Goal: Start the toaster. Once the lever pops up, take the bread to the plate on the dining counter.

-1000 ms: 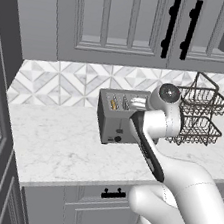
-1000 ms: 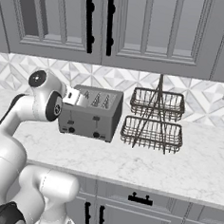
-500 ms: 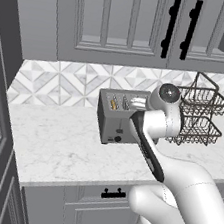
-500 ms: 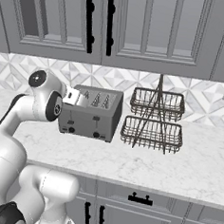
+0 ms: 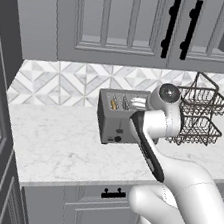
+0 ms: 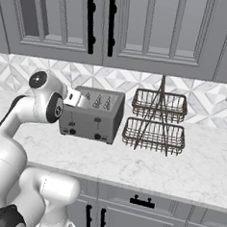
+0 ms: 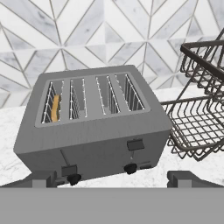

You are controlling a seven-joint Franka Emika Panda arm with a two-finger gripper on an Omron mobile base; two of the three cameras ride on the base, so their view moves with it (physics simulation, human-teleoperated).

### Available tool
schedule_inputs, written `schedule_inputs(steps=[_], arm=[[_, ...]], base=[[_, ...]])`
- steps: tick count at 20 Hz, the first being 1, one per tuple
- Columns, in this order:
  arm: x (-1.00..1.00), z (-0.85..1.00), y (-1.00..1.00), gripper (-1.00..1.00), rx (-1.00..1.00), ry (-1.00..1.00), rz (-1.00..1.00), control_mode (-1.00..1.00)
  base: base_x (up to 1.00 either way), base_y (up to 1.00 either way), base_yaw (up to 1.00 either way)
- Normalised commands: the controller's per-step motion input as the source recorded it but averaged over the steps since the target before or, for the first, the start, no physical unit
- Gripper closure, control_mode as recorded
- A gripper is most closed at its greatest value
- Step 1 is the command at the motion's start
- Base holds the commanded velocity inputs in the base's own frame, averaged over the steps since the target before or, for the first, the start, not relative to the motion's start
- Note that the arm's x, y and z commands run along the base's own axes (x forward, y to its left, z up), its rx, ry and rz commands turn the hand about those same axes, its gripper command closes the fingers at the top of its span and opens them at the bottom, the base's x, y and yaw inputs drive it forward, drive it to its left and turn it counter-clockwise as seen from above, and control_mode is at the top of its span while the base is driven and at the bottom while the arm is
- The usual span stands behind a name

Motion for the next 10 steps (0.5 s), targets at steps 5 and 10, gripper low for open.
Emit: schedule_inputs(steps=[5, 10], arm=[[0.0, 0.0, 0.0, -1.0, 0.0, 0.0, 0.0, -1.0], [0.0, 0.0, 0.0, -1.0, 0.0, 0.0, 0.0, -1.0]], base=[[0.0, 0.0, 0.0], [0.0, 0.0, 0.0]])
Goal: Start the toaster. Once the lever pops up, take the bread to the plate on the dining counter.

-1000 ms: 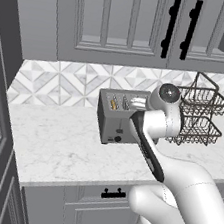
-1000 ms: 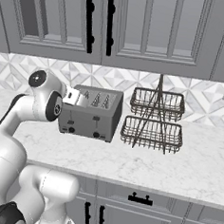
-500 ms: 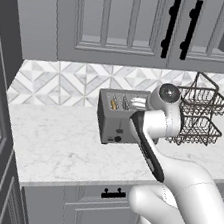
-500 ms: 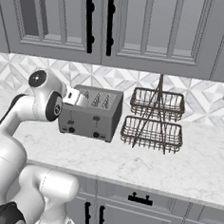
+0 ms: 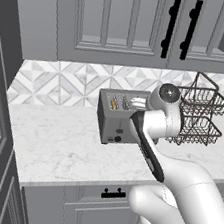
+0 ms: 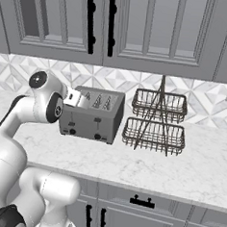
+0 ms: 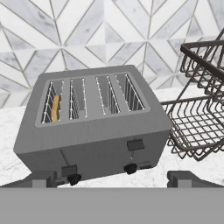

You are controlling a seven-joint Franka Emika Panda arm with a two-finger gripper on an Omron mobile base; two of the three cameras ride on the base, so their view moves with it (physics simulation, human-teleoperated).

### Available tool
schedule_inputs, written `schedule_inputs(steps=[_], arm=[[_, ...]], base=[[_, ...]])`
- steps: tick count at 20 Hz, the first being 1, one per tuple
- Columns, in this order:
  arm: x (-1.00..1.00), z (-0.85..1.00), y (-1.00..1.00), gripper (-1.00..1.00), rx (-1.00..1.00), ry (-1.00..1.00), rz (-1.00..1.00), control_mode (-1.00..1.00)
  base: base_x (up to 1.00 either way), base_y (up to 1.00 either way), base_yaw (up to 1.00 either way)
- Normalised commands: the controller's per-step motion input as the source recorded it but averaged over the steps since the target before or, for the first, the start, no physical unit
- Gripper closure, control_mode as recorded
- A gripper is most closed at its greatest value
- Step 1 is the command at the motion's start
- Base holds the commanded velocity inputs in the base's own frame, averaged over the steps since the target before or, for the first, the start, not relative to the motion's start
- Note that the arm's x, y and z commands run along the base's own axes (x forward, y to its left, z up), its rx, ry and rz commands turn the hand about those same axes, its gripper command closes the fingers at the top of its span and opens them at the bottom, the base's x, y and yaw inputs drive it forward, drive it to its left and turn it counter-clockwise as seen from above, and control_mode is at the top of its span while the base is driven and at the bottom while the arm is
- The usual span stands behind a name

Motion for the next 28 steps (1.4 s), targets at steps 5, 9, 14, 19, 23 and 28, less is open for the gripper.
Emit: schedule_inputs(steps=[5, 9, 14, 19, 23, 28], arm=[[0.0, 0.0, 0.0, -1.0, 0.0, 0.0, 0.0, -1.0], [0.0, 0.0, 0.0, -1.0, 0.0, 0.0, 0.0, -1.0], [0.0, 0.0, 0.0, -1.0, 0.0, 0.0, 0.0, -1.0], [0.0, 0.0, 0.0, -1.0, 0.0, 0.0, 0.0, -1.0], [0.0, 0.0, 0.0, -1.0, 0.0, 0.0, 0.0, -1.0], [0.0, 0.0, 0.0, -1.0, 0.0, 0.0, 0.0, -1.0]], base=[[0.0, 0.0, 0.0], [0.0, 0.0, 0.0], [0.0, 0.0, 0.0], [0.0, 0.0, 0.0], [0.0, 0.0, 0.0], [0.0, 0.0, 0.0]])
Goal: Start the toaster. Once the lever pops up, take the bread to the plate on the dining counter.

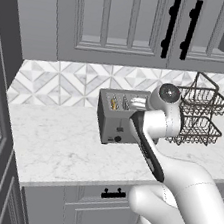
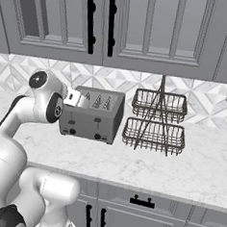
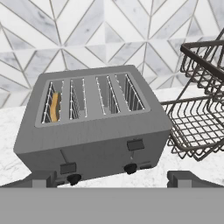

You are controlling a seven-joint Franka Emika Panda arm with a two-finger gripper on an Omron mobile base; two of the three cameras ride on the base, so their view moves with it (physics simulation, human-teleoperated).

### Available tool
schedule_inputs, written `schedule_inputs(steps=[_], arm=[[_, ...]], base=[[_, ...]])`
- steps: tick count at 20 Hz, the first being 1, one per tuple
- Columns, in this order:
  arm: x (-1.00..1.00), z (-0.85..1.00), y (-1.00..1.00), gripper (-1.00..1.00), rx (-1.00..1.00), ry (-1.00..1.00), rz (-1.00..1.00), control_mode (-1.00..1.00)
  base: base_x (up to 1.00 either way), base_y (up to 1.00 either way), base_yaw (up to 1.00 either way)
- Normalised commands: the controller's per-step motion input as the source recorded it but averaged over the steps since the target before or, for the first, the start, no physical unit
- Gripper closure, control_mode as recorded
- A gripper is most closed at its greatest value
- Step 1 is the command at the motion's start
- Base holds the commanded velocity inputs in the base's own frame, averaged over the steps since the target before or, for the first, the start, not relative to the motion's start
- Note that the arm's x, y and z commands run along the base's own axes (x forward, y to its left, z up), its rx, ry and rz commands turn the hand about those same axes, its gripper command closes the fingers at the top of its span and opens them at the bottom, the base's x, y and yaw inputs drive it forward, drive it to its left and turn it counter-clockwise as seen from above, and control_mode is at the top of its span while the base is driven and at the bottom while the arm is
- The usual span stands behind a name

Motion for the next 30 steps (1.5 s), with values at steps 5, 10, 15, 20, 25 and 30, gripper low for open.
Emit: schedule_inputs(steps=[5, 10, 15, 20, 25, 30], arm=[[0.0, 0.0, 0.0, -1.0, 0.0, 0.0, 0.0, -1.0], [0.0, 0.0, 0.0, -1.0, 0.0, 0.0, 0.0, -1.0], [0.0, 0.0, 0.0, -1.0, 0.0, 0.0, 0.0, -1.0], [0.0, 0.0, 0.0, -1.0, 0.0, 0.0, 0.0, -1.0], [0.0, 0.0, 0.0, -1.0, 0.0, 0.0, 0.0, -1.0], [0.0, 0.0, 0.0, -1.0, 0.0, 0.0, 0.0, -1.0]], base=[[0.0, 0.0, 0.0], [0.0, 0.0, 0.0], [0.0, 0.0, 0.0], [0.0, 0.0, 0.0], [0.0, 0.0, 0.0], [0.0, 0.0, 0.0]])
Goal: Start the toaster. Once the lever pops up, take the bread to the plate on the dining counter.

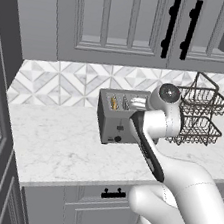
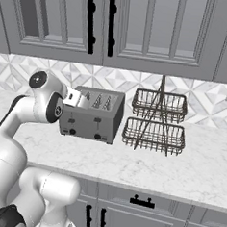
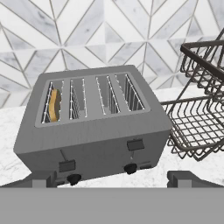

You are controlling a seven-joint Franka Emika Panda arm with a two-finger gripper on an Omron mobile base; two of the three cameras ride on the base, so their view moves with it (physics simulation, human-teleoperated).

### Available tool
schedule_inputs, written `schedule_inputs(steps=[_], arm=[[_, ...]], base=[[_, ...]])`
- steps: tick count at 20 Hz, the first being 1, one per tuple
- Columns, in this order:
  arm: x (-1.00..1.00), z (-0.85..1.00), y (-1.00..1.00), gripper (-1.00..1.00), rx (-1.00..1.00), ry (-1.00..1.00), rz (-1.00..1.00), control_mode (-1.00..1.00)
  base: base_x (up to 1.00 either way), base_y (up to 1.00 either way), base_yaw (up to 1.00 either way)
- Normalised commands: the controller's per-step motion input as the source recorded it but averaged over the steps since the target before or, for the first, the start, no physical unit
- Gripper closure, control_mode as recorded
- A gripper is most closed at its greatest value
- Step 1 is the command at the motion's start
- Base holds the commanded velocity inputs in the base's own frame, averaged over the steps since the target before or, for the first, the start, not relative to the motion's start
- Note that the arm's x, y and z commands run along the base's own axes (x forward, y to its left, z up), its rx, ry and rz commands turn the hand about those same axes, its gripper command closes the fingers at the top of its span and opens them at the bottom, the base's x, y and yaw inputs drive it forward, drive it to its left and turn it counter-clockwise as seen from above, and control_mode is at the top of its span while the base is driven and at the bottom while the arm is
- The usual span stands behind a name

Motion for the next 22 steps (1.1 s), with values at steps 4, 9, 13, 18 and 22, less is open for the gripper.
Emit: schedule_inputs(steps=[4, 9, 13, 18, 22], arm=[[0.0, 0.0, 0.0, -1.0, 0.0, 0.0, 0.0, -1.0], [0.0, 0.0, 0.0, -1.0, 0.0, 0.0, 0.0, -1.0], [0.0, 0.0, 0.0, -1.0, 0.0, 0.0, 0.0, -1.0], [0.0, 0.0, 0.0, -1.0, 0.0, 0.0, 0.0, -1.0], [0.0, 0.0, 0.0, -1.0, 0.0, 0.0, 0.0, -1.0]], base=[[0.0, 0.0, 0.0], [0.0, 0.0, 0.0], [0.0, 0.0, 0.0], [0.0, 0.0, 0.0], [0.0, 0.0, 0.0]])
